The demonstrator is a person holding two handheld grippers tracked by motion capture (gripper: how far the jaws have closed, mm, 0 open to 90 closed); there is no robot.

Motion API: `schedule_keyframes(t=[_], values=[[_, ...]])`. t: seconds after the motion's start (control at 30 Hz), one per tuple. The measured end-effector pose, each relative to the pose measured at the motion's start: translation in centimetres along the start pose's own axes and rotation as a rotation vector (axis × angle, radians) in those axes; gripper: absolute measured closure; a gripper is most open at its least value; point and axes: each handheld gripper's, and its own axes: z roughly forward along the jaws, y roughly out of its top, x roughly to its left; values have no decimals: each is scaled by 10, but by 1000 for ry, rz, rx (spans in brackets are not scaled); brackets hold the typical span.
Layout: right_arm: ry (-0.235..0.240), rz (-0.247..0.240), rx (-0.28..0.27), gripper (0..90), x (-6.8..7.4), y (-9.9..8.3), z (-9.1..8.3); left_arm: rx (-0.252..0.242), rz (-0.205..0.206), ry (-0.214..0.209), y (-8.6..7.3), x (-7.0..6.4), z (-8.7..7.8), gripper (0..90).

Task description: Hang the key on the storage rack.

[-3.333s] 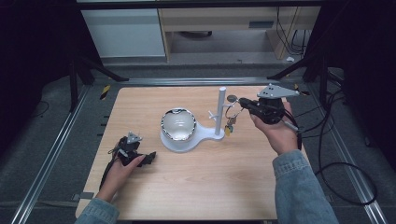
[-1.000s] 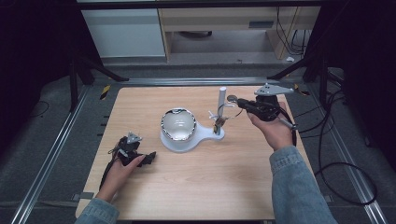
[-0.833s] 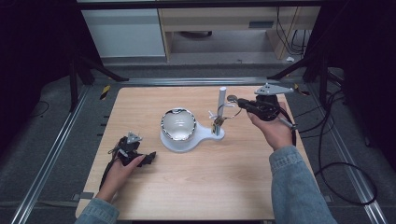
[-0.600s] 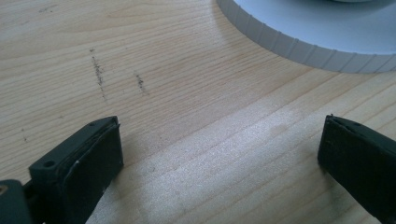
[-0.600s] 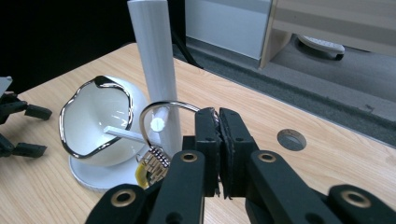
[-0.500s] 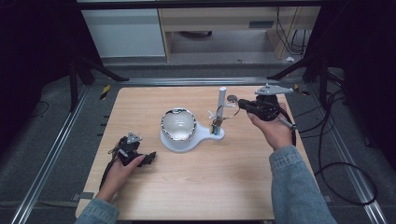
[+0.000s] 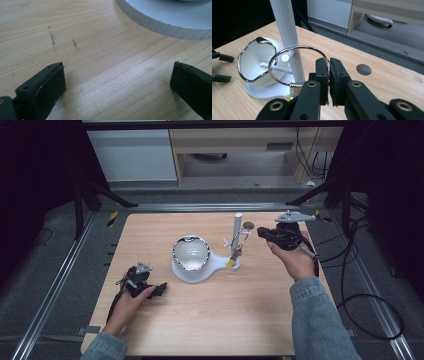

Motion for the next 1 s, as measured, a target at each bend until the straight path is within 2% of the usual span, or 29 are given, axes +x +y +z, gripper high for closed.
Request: schedule_keyframes(t=[0.33, 0.6, 0.77, 0.9, 1.0], values=[[-4, 1, -8, 836, -1, 0, -2, 0, 0, 0, 0, 0, 0, 0], [-26, -6, -24, 717, -1, 0, -4, 0, 1, 1, 0, 0, 0, 0], [-53, -20, -29, 570, 0, 0, -5, 0, 0, 0, 0, 0, 0, 0], [-90, -26, -36, 384, 1, -2, -7, 0, 0, 0, 0, 0, 0, 0], [-101, -18, -31, 242, 1, -5, -7, 0, 2, 0, 0, 0, 0, 0]])
